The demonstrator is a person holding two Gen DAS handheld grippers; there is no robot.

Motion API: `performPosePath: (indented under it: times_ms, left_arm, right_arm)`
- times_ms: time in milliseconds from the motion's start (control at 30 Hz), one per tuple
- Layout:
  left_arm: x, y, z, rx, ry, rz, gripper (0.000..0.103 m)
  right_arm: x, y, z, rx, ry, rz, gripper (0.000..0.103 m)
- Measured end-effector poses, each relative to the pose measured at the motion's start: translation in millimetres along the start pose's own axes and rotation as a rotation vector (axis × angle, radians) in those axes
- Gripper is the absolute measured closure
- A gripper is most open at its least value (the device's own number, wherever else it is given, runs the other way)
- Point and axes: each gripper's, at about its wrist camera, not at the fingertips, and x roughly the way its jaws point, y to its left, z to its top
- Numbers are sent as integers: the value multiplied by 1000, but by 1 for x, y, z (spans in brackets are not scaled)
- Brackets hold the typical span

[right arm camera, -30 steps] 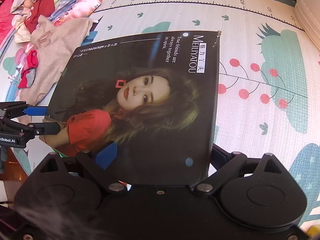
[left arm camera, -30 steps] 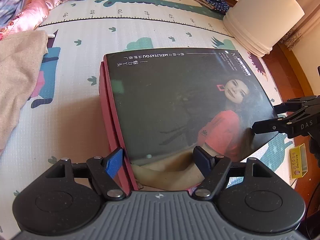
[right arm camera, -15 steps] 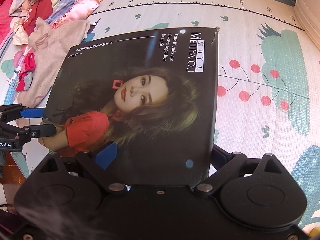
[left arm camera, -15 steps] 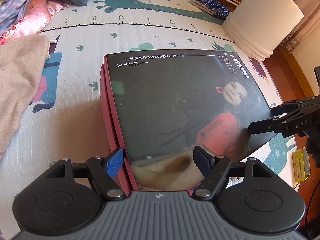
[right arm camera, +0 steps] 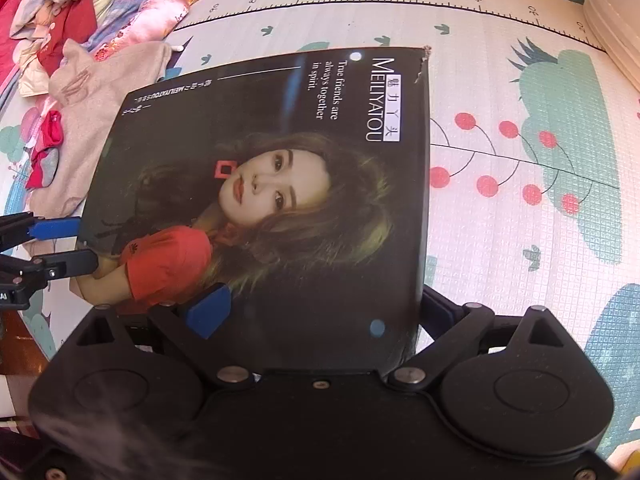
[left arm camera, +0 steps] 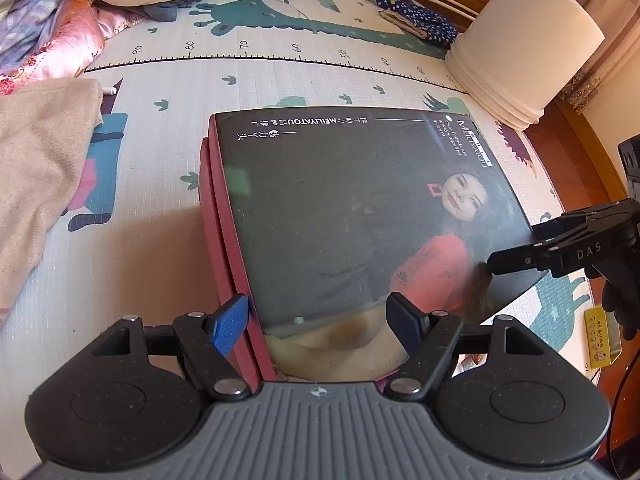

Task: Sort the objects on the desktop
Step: 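Lower the black lid onto the pink shoebox rim with both grippers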

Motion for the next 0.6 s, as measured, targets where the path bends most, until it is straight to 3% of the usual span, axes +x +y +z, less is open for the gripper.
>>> performPosePath:
  times_ms: [267, 367, 600]
  left_arm:
    - [4, -3, -2, 5, 8, -5, 28]
    - [4, 1, -3, -9, 10, 3, 28]
    - [8, 3, -3, -34, 16, -13, 28]
  right_arm:
    - [-14, -13, 7, 53, -90, -14, 9]
    - [-10, -16, 6, 65, -73, -22, 9]
    - [5, -35, -2, 166, -60, 64, 9]
